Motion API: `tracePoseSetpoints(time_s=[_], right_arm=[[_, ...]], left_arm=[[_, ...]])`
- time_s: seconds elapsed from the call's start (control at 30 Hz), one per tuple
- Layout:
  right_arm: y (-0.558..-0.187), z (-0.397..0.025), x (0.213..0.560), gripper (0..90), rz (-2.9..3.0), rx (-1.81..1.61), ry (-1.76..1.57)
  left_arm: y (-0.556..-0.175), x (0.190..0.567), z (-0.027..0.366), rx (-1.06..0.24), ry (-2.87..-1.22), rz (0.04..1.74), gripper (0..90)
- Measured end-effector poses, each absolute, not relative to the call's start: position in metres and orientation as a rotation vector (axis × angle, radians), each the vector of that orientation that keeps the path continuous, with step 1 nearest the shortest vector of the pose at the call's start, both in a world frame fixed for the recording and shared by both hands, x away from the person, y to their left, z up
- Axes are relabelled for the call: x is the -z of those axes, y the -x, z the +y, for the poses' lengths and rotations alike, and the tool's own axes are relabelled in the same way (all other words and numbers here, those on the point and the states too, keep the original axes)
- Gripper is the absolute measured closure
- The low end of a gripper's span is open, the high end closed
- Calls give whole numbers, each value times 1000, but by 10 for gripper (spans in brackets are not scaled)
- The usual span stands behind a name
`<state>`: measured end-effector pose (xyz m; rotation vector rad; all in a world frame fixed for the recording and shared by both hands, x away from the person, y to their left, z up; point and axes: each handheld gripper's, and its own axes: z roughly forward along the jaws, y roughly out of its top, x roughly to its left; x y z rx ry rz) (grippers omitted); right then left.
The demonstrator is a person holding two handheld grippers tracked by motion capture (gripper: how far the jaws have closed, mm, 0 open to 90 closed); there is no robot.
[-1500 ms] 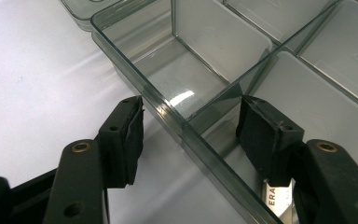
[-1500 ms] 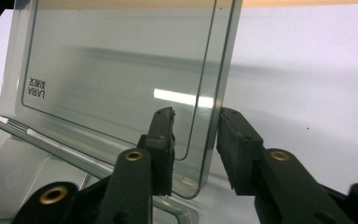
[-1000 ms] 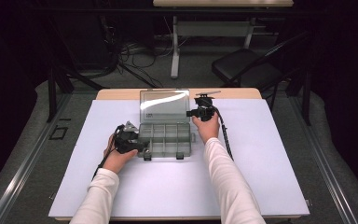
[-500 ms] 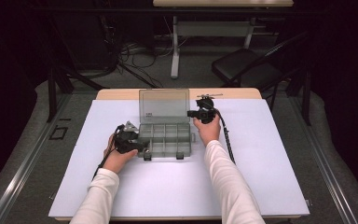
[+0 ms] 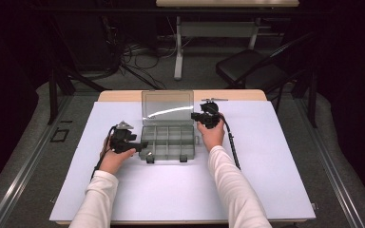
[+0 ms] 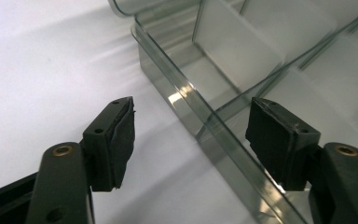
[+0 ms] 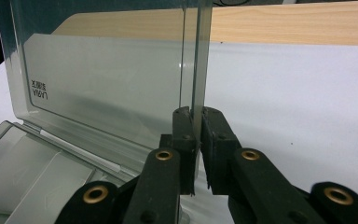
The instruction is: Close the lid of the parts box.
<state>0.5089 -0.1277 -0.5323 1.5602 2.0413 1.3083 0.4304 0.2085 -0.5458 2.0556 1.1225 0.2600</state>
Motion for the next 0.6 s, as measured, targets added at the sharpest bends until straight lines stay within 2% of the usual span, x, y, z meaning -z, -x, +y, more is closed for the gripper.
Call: tracePoseSetpoints(time_s=[0.3, 0.43, 0.6], right_arm=[[-506, -127, 533, 845, 2023, -1316, -1541], [-506, -127, 533, 846, 2023, -1310, -1536], [-505, -127, 534, 845, 2013, -1313, -1533]], left_arm=[[-440, 523, 220, -274, -1845, 1238, 280], [-448, 509, 223, -229, -1744, 1256, 271], [-459, 486, 220, -275, -1775, 1254, 237]])
